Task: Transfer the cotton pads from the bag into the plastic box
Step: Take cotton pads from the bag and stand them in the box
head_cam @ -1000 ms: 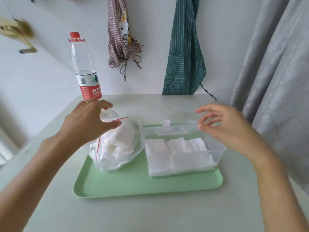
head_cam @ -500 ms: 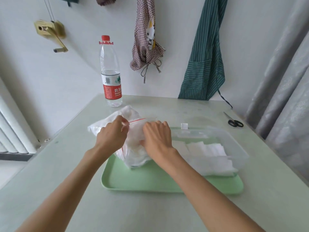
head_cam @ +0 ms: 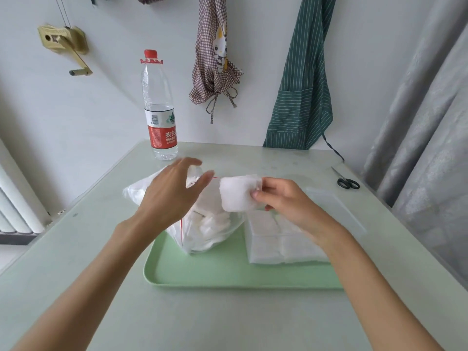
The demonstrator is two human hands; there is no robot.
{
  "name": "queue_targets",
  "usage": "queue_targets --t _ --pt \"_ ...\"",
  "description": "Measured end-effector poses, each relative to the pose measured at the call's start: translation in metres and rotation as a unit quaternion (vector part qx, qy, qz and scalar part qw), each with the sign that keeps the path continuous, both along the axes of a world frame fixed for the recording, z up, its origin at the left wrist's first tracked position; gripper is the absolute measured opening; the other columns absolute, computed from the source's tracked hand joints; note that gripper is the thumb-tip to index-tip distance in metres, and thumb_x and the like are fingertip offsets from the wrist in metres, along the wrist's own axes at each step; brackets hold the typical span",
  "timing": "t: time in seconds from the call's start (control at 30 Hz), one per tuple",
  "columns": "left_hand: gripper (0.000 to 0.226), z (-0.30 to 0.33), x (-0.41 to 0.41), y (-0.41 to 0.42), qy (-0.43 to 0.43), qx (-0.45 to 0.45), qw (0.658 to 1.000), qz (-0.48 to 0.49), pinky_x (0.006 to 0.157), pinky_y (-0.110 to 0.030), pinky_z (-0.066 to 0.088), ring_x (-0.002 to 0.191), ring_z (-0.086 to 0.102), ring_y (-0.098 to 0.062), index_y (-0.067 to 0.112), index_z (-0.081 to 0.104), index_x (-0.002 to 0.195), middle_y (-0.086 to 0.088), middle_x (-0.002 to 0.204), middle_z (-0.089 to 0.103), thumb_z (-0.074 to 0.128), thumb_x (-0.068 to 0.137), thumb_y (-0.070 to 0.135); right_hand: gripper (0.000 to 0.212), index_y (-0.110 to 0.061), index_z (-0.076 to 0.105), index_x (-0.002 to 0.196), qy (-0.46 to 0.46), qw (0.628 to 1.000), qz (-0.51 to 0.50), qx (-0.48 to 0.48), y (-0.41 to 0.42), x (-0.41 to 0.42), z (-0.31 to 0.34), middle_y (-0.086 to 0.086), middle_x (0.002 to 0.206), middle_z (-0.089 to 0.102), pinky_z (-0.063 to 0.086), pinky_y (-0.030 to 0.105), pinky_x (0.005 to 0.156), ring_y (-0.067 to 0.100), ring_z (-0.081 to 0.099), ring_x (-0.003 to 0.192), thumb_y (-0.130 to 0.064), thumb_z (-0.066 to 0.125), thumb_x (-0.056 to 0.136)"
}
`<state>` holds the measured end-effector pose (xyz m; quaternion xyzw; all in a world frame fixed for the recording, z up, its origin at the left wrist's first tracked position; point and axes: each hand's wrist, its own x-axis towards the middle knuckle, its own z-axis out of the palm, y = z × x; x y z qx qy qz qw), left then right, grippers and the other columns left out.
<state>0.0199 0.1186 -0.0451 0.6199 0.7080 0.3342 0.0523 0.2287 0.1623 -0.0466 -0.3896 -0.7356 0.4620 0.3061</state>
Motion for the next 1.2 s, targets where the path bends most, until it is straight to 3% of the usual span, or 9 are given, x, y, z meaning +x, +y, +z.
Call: queue_targets --t 0.13,0.27,0.4,0.6,0.67,0.8,0.87,1.07,1.2 --pt "0.056 0.033 0.033 -0.006 -0.138 -0.107 0.958 -0.226 0.093 -0.023 0.047 0.102 0.059 0.006 0.029 0.061 0.118 0.019 0.114 0.063 0.051 0.079 0.067 0.021 -0.013 0.068 0.107 0.092 0.984 0.053 -0.140 0.004 0.030 -0.002 -0.004 0.096 0.066 0.046 0.020 0.074 0.008 0.057 0.087 -0.017 0.056 0.091" --pt "0.023 0.033 0.062 0.014 -0.141 -0.121 0.948 -0.259 0.085 -0.035 0.054 0.090 0.068 -0.021 0.011 0.070 0.099 -0.004 0.093 0.074 0.069 0.084 0.028 0.019 -0.016 0.069 0.103 0.121 0.982 0.025 -0.145 0.004 0.059 -0.002 -0.002 0.094 0.068 0.050 0.019 0.072 0.008 0.060 0.085 -0.015 0.053 0.093" --pt "0.017 0.035 0.101 0.034 -0.136 -0.132 0.935 -0.298 0.082 -0.039 0.056 0.089 0.068 -0.022 0.015 0.074 0.094 -0.003 0.090 0.074 0.069 0.083 0.028 0.018 -0.013 0.067 0.106 0.091 0.992 -0.037 -0.075 0.006 0.101 0.003 0.001 0.095 0.071 0.051 0.024 0.084 0.009 0.064 0.089 -0.013 0.056 0.091" --pt "0.025 0.031 0.141 0.071 -0.066 -0.169 0.937 -0.300 0.084 -0.038 0.055 0.090 0.067 -0.027 0.012 0.068 0.108 -0.008 0.096 0.072 0.064 0.088 0.027 0.020 -0.018 0.066 0.107 0.015 0.986 -0.168 -0.007 0.012 0.150 0.005 -0.001 0.095 0.073 0.052 0.016 0.067 0.005 0.066 0.078 -0.008 0.057 0.092" --pt "0.029 0.024 0.147 0.084 -0.034 -0.227 0.929 -0.291 0.079 -0.031 0.057 0.084 0.068 -0.021 0.013 0.063 0.114 -0.008 0.095 0.071 0.063 0.089 0.027 0.033 -0.024 0.059 0.115 -0.095 0.976 -0.198 -0.003 0.019 0.172 -0.004 0.004 0.109 0.067 0.050 0.019 0.065 0.012 0.063 0.081 -0.004 0.059 0.089" --pt "0.033 0.012 0.158 0.096 0.002 -0.363 0.880 -0.305 0.070 -0.016 0.056 0.079 0.067 -0.006 0.015 0.055 0.124 -0.009 0.105 0.070 0.059 0.092 0.024 0.087 -0.036 0.014 0.148 -0.358 0.923 -0.051 -0.135 0.025 0.185 -0.026 -0.003 0.129 0.048 0.051 0.027 0.086 0.015 0.063 0.079 -0.021 0.070 0.083" --pt "0.037 0.006 0.164 0.100 0.002 -0.398 0.864 -0.308 0.070 -0.016 0.056 0.078 0.067 -0.005 0.010 0.053 0.127 -0.005 0.107 0.068 0.060 0.092 0.021 0.096 -0.039 0.009 0.149 -0.348 0.927 -0.017 -0.138 0.029 0.179 -0.036 -0.004 0.126 0.051 0.050 0.028 0.090 0.018 0.067 0.085 -0.025 0.074 0.079" --pt "0.030 -0.010 0.179 0.105 0.054 -0.410 0.855 -0.314 0.060 -0.013 0.050 0.073 0.064 0.005 0.014 0.060 0.118 0.017 0.083 0.063 0.061 0.091 0.026 0.088 -0.035 0.028 0.143 -0.250 0.960 0.009 -0.124 0.039 0.173 -0.053 0.010 0.121 0.060 0.052 0.020 0.068 0.020 0.066 0.091 -0.013 0.079 0.074" --pt "0.028 -0.020 0.186 0.102 0.180 -0.348 0.860 -0.327 0.086 -0.024 0.049 0.073 0.063 0.006 0.022 0.066 0.113 0.006 0.091 0.072 0.063 0.087 0.033 0.079 -0.031 0.035 0.140 -0.228 0.965 0.005 -0.127 0.040 0.173 -0.055 0.015 0.118 0.062 0.051 0.019 0.065 0.018 0.065 0.081 -0.011 0.077 0.076"
